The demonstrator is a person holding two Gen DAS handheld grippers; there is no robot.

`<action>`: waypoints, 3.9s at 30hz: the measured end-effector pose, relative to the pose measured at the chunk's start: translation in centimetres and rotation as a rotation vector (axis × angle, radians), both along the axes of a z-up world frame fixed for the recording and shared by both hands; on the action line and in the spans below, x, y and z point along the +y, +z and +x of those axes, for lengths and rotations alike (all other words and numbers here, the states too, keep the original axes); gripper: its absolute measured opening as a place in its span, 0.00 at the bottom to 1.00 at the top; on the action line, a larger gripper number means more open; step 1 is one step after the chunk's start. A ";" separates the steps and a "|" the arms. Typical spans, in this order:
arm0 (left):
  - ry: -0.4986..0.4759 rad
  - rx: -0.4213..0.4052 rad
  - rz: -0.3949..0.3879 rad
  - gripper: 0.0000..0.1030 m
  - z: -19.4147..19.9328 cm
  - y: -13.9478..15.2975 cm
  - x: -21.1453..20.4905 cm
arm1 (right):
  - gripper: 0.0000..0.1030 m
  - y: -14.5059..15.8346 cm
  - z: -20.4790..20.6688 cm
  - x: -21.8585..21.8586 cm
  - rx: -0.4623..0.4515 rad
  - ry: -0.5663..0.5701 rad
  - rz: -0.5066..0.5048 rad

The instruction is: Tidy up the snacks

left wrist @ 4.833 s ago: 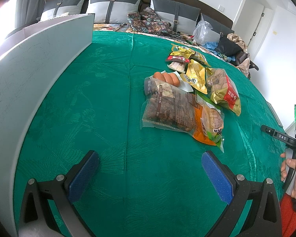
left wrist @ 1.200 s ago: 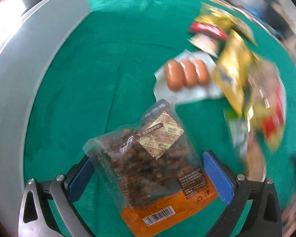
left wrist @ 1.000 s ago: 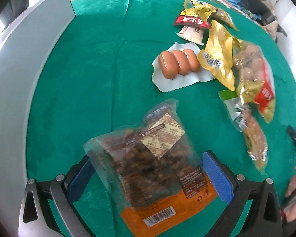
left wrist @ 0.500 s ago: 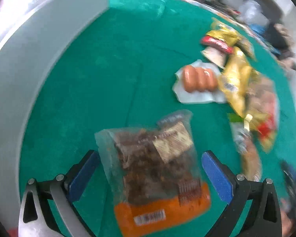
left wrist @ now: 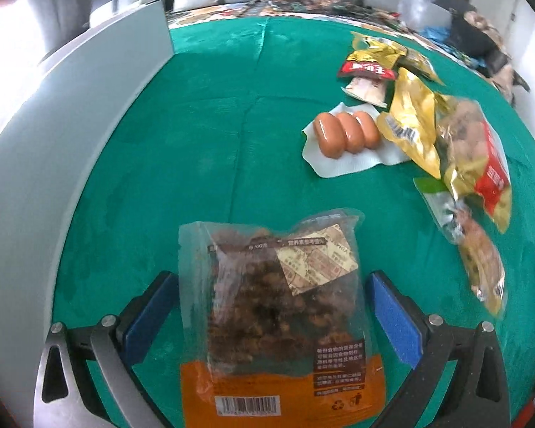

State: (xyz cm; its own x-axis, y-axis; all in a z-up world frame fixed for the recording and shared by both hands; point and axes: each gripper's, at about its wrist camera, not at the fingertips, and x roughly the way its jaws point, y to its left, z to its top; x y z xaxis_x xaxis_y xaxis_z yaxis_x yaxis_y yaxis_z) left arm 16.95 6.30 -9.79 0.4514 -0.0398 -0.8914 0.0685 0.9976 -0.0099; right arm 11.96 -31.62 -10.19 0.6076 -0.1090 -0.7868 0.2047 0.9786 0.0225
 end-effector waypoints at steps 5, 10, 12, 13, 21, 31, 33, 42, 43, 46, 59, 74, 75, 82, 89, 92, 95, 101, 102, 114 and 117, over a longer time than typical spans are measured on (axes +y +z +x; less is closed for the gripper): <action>-0.047 0.014 0.004 1.00 0.2 0.2 0.4 | 0.85 0.0 0.0 0.0 0.000 0.000 0.000; -0.081 0.029 0.008 1.00 1.2 0.1 -0.3 | 0.85 0.0 0.0 0.0 0.000 0.000 0.001; -0.089 0.026 0.007 1.00 1.1 0.1 -0.2 | 0.84 0.0 0.0 0.0 0.000 0.000 0.001; -0.094 0.023 0.007 1.00 1.1 0.0 -0.2 | 0.84 0.0 0.0 0.0 0.000 0.000 0.001; -0.107 0.011 0.007 1.00 0.9 0.0 0.0 | 0.85 -0.1 0.0 -0.1 0.000 0.000 0.002; -0.109 -0.013 0.004 1.00 0.8 -0.1 0.0 | 0.85 -0.1 0.0 -0.1 0.000 0.000 0.002; -0.109 -0.023 0.002 1.00 0.6 -0.1 0.0 | 0.85 -0.1 0.0 -0.1 0.000 0.000 0.002; -0.124 0.002 0.004 1.00 0.7 0.0 0.0 | 0.85 -0.1 0.0 -0.1 0.000 0.000 0.002; -0.126 0.009 0.005 1.00 0.7 0.0 0.0 | 0.85 -0.1 0.0 -0.1 0.000 0.000 0.003; -0.155 -0.030 -0.003 0.71 -0.2 0.8 -0.1 | 0.85 -0.1 0.0 -0.1 0.000 0.000 0.003; -0.069 -0.100 -0.160 0.60 -4.9 2.1 4.5 | 0.82 3.3 1.7 8.6 0.203 0.195 0.522; 0.008 -0.284 -0.365 0.61 -12.1 12.4 11.7 | 0.30 3.3 3.6 19.0 0.293 0.295 0.449; 0.020 -0.300 -0.377 0.61 -12.3 13.3 12.7 | 0.30 4.2 3.1 19.2 0.274 0.300 0.514; 0.210 -0.384 -0.299 0.61 -12.9 17.4 23.4 | 0.30 13.7 3.3 29.8 0.148 0.559 0.713; 0.381 -0.274 -0.131 0.83 -10.7 14.6 31.6 | 0.52 17.8 4.6 46.5 0.131 0.817 0.696; 0.418 -0.248 -0.115 0.83 -10.9 13.1 32.8 | 0.56 17.6 4.9 47.6 0.160 0.811 0.729; 0.420 -0.261 -0.130 0.83 -12.2 12.5 31.7 | 0.60 16.8 4.7 44.1 0.105 0.754 0.701; 0.265 -0.312 -0.235 0.86 -12.8 13.5 23.3 | 0.60 9.1 3.5 33.8 0.058 0.514 0.311; 0.232 -0.315 -0.252 0.89 -12.8 13.6 21.7 | 0.60 6.9 3.0 31.6 0.054 0.459 0.205; -0.042 -0.166 -0.161 0.99 -5.5 5.6 2.0 | 0.60 -0.4 1.0 13.2 0.023 0.047 -0.104; -0.034 -0.169 -0.062 0.99 -2.4 3.4 0.3 | 0.60 -0.3 2.7 10.4 0.041 -0.002 -0.100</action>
